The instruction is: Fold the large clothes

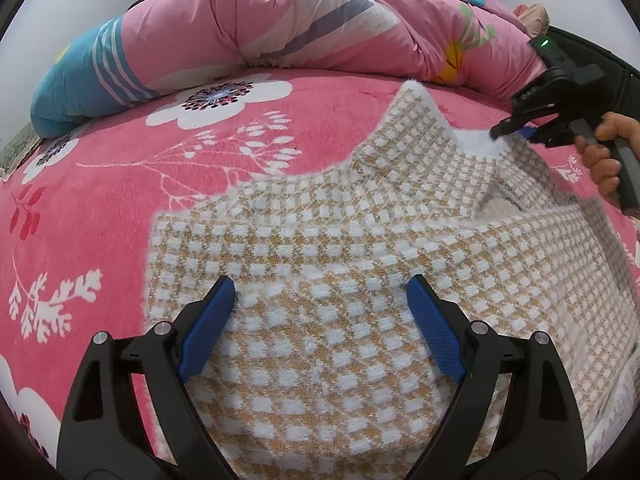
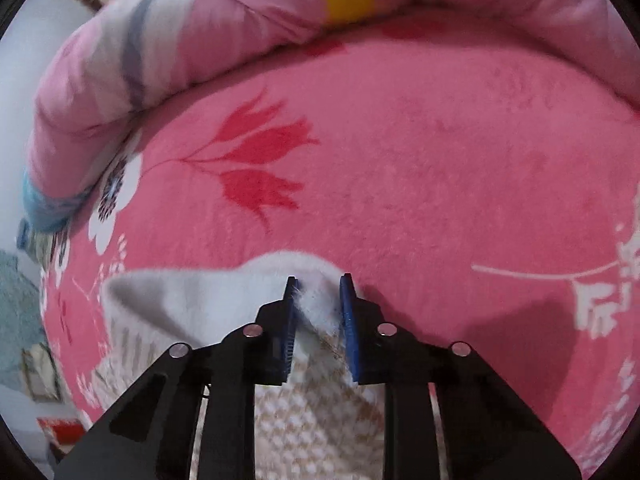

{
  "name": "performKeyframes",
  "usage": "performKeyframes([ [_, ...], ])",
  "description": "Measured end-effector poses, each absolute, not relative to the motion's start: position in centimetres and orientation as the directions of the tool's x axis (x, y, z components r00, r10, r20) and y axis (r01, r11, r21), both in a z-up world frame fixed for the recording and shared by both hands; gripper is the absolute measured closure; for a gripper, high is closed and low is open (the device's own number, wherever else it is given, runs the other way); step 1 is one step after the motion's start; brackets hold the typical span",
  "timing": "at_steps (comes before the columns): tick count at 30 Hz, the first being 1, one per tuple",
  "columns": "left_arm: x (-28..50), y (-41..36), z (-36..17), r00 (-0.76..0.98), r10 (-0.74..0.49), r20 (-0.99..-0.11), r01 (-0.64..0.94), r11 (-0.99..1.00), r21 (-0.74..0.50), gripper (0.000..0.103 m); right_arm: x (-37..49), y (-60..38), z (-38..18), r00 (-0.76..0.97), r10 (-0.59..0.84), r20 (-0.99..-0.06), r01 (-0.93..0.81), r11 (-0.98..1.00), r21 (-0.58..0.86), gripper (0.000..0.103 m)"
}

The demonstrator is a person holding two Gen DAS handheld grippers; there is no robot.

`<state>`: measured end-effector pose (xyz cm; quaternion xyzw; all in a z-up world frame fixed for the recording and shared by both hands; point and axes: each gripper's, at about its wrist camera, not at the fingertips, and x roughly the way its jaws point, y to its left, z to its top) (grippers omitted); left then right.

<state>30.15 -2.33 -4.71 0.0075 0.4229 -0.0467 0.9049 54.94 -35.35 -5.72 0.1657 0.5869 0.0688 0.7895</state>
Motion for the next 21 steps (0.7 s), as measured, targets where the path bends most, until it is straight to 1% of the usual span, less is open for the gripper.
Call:
performKeyframes([
  [3, 30.1, -2.3, -4.7, 0.645, -0.087, -0.759, 0.094, 0.995, -0.034, 0.019, 52.0, -34.2, -2.4, 0.371, 0.311, -0.875, -0.016, 0.944, 0.328, 0.091],
  [5, 29.9, -1.9, -4.7, 0.657, -0.110, -0.745, 0.098, 0.993, -0.060, 0.019, 49.9, -33.4, -0.7, 0.400, 0.313, -0.861, -0.071, 0.948, 0.312, 0.091],
  [8, 29.7, -1.1, -4.2, 0.671, -0.159, -0.724, 0.103, 0.987, -0.121, 0.019, 46.0, -32.2, 1.4, 0.430, 0.345, -0.834, -0.173, 0.938, 0.299, 0.091],
  [10, 29.4, -0.2, -3.7, 0.681, -0.206, -0.703, 0.103, 0.977, -0.187, 0.019, 43.2, -31.4, 2.2, 0.439, 0.353, -0.826, -0.242, 0.932, 0.270, 0.091],
  [12, 29.1, 0.4, -3.3, 0.689, -0.230, -0.687, 0.098, 0.969, -0.226, 0.019, 40.0, -30.6, 2.7, 0.451, 0.350, -0.821, -0.317, 0.923, 0.219, 0.091],
  [14, 28.6, 1.1, -2.6, 0.708, -0.247, -0.662, 0.093, 0.961, -0.259, 0.019, 37.7, -29.9, 2.4, 0.460, 0.331, -0.824, -0.372, 0.914, 0.160, 0.091],
  [15, 28.4, 1.4, -2.0, 0.724, -0.255, -0.641, 0.093, 0.957, -0.276, 0.019, 36.1, -29.4, 1.8, 0.467, 0.301, -0.831, -0.405, 0.909, 0.101, 0.091],
  [17, 28.2, 1.8, -1.0, 0.747, -0.271, -0.607, 0.097, 0.948, -0.304, 0.019, 34.3, -29.0, 0.5, 0.467, 0.252, -0.847, -0.434, 0.901, 0.029, 0.091],
  [20, 29.1, 1.7, 1.4, 0.785, -0.295, -0.545, 0.109, 0.931, -0.348, 0.019, 32.7, -28.8, -1.8, 0.466, 0.189, -0.864, -0.445, 0.895, -0.044, 0.091],
  [21, 29.5, 1.5, 2.0, 0.788, -0.300, -0.537, 0.112, 0.929, -0.353, 0.019, 32.3, -28.9, -2.4, 0.467, 0.180, -0.866, -0.448, 0.892, -0.057, 0.091],
])
